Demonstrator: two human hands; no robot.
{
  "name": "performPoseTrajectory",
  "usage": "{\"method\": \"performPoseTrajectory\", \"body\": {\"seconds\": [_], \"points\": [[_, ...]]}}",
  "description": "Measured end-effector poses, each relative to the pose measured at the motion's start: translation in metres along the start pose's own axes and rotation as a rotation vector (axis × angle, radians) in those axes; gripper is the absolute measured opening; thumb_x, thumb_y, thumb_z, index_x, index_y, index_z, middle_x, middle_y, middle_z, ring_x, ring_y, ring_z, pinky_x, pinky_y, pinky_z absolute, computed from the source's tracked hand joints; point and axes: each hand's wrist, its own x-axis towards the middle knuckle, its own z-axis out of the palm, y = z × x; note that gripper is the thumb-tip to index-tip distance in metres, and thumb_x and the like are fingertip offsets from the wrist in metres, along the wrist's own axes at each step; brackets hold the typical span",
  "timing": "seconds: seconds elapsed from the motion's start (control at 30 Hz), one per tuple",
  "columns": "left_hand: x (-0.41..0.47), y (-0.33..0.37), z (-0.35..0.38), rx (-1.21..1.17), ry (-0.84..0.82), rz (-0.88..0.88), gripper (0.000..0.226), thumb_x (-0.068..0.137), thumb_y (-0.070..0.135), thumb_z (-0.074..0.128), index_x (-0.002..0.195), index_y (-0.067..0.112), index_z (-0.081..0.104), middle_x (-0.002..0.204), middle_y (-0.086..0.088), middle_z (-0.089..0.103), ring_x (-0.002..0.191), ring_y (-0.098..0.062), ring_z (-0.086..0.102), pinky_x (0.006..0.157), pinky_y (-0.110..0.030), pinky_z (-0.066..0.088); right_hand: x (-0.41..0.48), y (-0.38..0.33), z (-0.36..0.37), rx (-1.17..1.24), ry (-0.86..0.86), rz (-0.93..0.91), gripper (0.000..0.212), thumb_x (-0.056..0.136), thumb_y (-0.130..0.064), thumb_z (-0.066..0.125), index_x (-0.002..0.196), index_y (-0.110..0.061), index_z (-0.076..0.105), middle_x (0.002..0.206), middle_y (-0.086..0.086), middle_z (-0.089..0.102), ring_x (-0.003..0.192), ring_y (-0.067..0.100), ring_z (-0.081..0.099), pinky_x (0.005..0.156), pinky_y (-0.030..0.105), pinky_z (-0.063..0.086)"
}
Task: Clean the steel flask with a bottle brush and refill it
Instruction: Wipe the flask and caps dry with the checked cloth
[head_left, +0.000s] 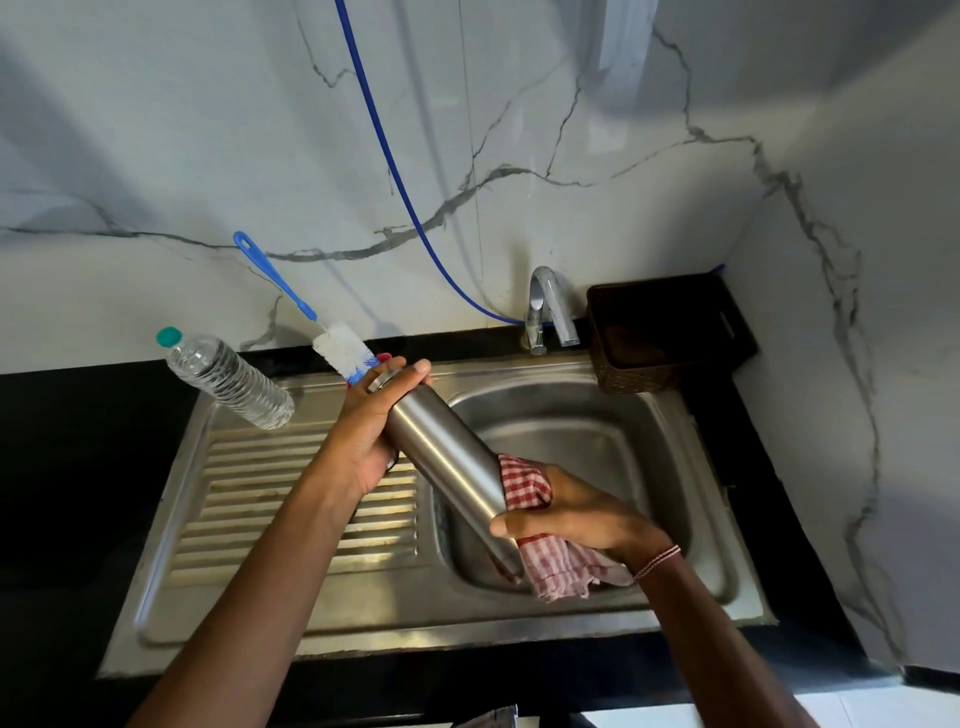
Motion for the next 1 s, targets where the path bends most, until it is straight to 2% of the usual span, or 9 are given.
{"method": "performPoseTrajectory", "body": {"seconds": [0.13, 0.2, 0.27, 0.37, 0.5, 0.63, 0.7, 0.8, 1.0], "points": [[0.002, -0.004, -0.001, -0.045, -0.070, 0.018, 0.060, 0.058, 0.019, 0.092, 0.111, 0.024, 0.062, 0.103, -0.005, 0.063, 0.104, -0.028, 0.059, 0.093, -0.040, 0.052, -0.001, 0.008, -0.003, 0.085, -0.063, 0.035, 0.073, 0.067, -0.041, 0.088, 0.132, -0.021, 0.062, 0.120, 0.007, 0.073, 0.113, 0.027, 0.068, 0.101, 0.039, 0.052], [0.001, -0.005, 0.001, -0.074, -0.149, 0.059, 0.060, 0.060, 0.017, 0.088, 0.112, 0.023, 0.060, 0.102, -0.007, 0.061, 0.105, -0.031, 0.056, 0.097, -0.045, 0.048, -0.004, 0.014, 0.002, 0.289, -0.075, 0.089, 0.077, 0.045, -0.038, 0.088, 0.115, -0.010, 0.069, 0.099, 0.001, 0.079, 0.095, 0.013, 0.074, 0.087, 0.022, 0.054], [-0.002, -0.004, 0.004, -0.108, -0.241, 0.115, 0.060, 0.064, 0.013, 0.084, 0.116, 0.018, 0.053, 0.089, -0.004, 0.065, 0.093, -0.027, 0.061, 0.098, -0.045, 0.050, -0.008, 0.026, 0.014, 0.519, -0.070, 0.128, 0.093, 0.016, -0.037, 0.097, 0.100, 0.001, 0.078, 0.079, 0.004, 0.078, 0.074, 0.014, 0.074, 0.072, 0.021, 0.057], [-0.006, -0.004, 0.009, -0.189, -0.393, 0.169, 0.052, 0.070, 0.009, 0.079, 0.114, 0.015, 0.051, 0.079, -0.003, 0.059, 0.082, -0.020, 0.061, 0.113, -0.052, 0.042, -0.008, 0.034, 0.030, 0.764, -0.041, 0.116, 0.077, -0.003, -0.041, 0.100, 0.066, -0.010, 0.082, 0.067, 0.008, 0.075, 0.058, 0.017, 0.073, 0.050, 0.024, 0.056], [-0.009, 0.005, 0.007, -0.187, -0.489, 0.181, 0.060, 0.063, 0.020, 0.093, 0.109, 0.017, 0.054, 0.077, -0.001, 0.055, 0.081, -0.019, 0.057, 0.117, -0.050, 0.040, -0.007, 0.039, 0.038, 0.827, -0.079, 0.098, 0.077, 0.010, -0.040, 0.104, 0.079, -0.011, 0.084, 0.084, 0.011, 0.078, 0.071, 0.021, 0.076, 0.060, 0.029, 0.060], [-0.008, 0.018, -0.006, -0.107, -0.334, 0.256, 0.045, 0.071, 0.009, 0.079, 0.109, 0.020, 0.057, 0.081, -0.005, 0.060, 0.090, -0.024, 0.063, 0.118, -0.058, 0.034, -0.003, 0.035, 0.027, 0.721, 0.018, 0.137, 0.092, 0.031, -0.048, 0.103, 0.107, -0.004, 0.075, 0.099, 0.020, 0.075, 0.082, 0.028, 0.074, 0.071, 0.034, 0.062], [-0.010, 0.021, -0.005, -0.063, -0.226, 0.283, 0.046, 0.069, 0.012, 0.080, 0.109, 0.024, 0.058, 0.085, -0.003, 0.065, 0.095, -0.026, 0.064, 0.106, -0.056, 0.044, 0.003, 0.034, 0.021, 0.691, 0.116, 0.132, 0.083, 0.045, -0.059, 0.097, 0.106, -0.005, 0.078, 0.106, 0.023, 0.072, 0.088, 0.031, 0.069, 0.076, 0.036, 0.061], [-0.012, 0.020, 0.005, -0.021, -0.123, 0.304, 0.051, 0.065, 0.021, 0.087, 0.106, 0.029, 0.057, 0.087, 0.000, 0.068, 0.085, -0.020, 0.066, 0.082, -0.043, 0.056, 0.014, 0.038, 0.031, 0.762, 0.284, 0.126, 0.059, 0.080, -0.059, 0.076, 0.111, -0.009, 0.078, 0.128, 0.030, 0.064, 0.110, 0.041, 0.062, 0.107, 0.053, 0.049], [-0.011, 0.016, 0.015, -0.072, 0.102, 0.296, 0.040, 0.084, 0.019, 0.081, 0.107, 0.027, 0.050, 0.084, 0.000, 0.071, 0.091, -0.026, 0.065, 0.097, -0.059, 0.050, 0.021, 0.048, 0.048, 0.448, 0.569, -0.200, 0.067, 0.074, -0.059, 0.083, 0.127, -0.022, 0.062, 0.110, 0.020, 0.073, 0.096, 0.045, 0.072, 0.079, 0.049, 0.063]]}}
